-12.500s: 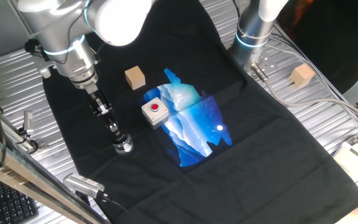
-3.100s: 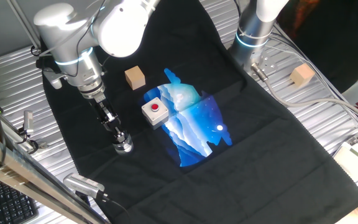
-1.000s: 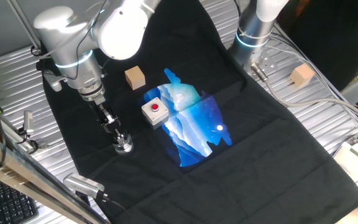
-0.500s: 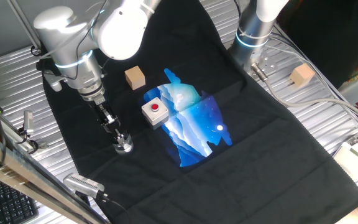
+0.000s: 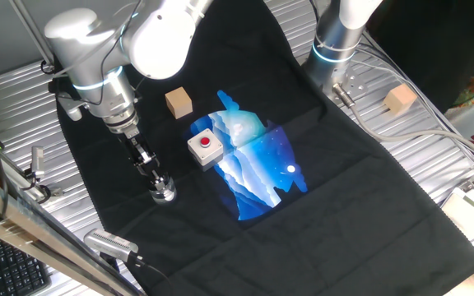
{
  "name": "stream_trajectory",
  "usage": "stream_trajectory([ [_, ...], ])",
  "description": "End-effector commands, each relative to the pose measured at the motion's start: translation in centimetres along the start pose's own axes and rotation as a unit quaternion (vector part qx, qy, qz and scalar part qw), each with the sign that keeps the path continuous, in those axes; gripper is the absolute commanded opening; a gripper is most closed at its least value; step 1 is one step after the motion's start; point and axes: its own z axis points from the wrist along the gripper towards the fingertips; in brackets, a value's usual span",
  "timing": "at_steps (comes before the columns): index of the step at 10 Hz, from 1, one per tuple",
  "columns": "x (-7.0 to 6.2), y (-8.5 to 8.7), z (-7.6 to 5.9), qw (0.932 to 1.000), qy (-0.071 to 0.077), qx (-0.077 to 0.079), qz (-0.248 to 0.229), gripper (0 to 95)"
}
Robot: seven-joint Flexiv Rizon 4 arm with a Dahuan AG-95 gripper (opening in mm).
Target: Screw the lid onto the jar
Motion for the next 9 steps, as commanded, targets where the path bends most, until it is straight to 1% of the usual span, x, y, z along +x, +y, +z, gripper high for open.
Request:
stream_trajectory([
  [1,-0.03,-0.02,-0.04,1.0000,0.002,-0.003,0.001,76.0],
  [9,-0.09,0.09,-0.06,1.0000,0.001,-0.004,0.004,76.0],
])
